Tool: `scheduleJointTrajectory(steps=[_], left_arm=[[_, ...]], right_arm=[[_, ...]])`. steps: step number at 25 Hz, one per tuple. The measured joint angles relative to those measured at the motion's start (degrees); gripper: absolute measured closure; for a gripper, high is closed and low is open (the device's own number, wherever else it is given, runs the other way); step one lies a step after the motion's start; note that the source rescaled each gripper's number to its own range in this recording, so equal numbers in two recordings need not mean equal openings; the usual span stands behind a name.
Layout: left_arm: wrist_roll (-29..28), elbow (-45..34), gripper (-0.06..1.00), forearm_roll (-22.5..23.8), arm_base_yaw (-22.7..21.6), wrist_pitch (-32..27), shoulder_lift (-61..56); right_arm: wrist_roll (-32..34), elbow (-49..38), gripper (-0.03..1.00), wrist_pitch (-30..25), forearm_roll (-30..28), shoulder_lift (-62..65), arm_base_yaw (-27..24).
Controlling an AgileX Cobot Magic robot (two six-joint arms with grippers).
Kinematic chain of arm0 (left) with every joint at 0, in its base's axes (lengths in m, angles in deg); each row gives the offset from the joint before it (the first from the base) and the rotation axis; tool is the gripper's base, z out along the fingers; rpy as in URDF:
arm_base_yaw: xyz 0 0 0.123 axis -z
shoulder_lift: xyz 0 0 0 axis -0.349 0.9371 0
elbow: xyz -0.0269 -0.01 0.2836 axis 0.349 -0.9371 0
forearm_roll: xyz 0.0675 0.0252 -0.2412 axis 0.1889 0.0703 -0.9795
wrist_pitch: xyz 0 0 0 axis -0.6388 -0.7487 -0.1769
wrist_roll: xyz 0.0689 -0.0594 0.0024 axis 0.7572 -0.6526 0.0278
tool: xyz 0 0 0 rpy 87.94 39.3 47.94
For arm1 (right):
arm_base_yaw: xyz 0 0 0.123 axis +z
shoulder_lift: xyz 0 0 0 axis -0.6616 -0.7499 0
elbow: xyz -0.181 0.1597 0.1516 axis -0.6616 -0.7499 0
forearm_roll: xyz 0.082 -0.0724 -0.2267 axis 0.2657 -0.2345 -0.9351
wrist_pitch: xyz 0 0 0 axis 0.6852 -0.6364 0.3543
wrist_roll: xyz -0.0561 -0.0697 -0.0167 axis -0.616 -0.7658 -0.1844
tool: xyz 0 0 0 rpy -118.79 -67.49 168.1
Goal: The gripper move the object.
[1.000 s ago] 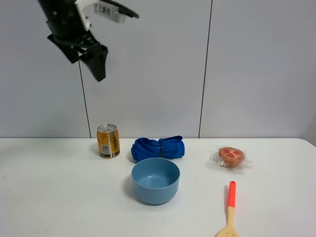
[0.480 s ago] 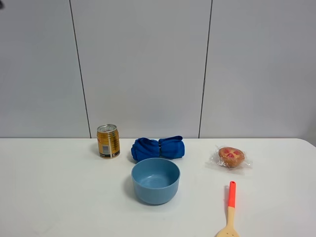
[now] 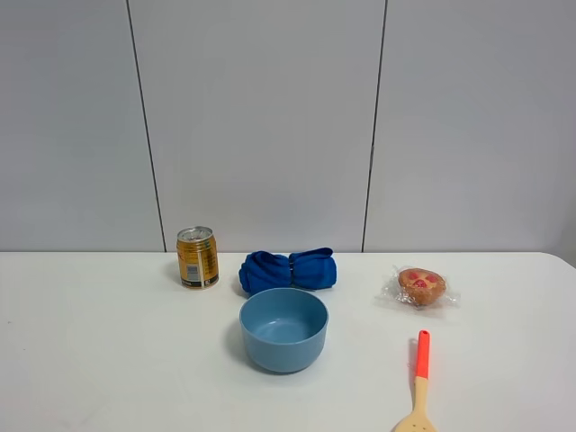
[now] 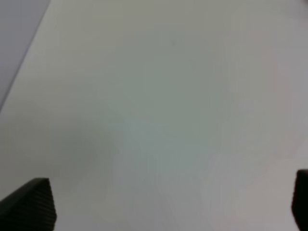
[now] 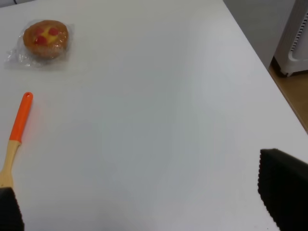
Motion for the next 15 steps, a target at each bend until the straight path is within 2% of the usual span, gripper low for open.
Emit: scheduleJointTrajectory(steps=[5, 9, 15], left_arm=[[-1.30, -7.03, -0.05, -0.18, 0.00, -0.88, -14.09], [-1.35, -9.61, -0.05, 0.14, 0.00, -0.81, -21.45], [-1.37, -10.02, -0.05, 1.07, 0.00, -0.37, -23.84]], right_arm=[[0.00, 0.00, -0.03, 0.00, 0.00, 0.00, 0.00], [0.00, 0.00, -0.03, 0.00, 0.00, 0.00, 0.00], [0.00, 0.00, -0.03, 0.00, 0.00, 0.00, 0.00]])
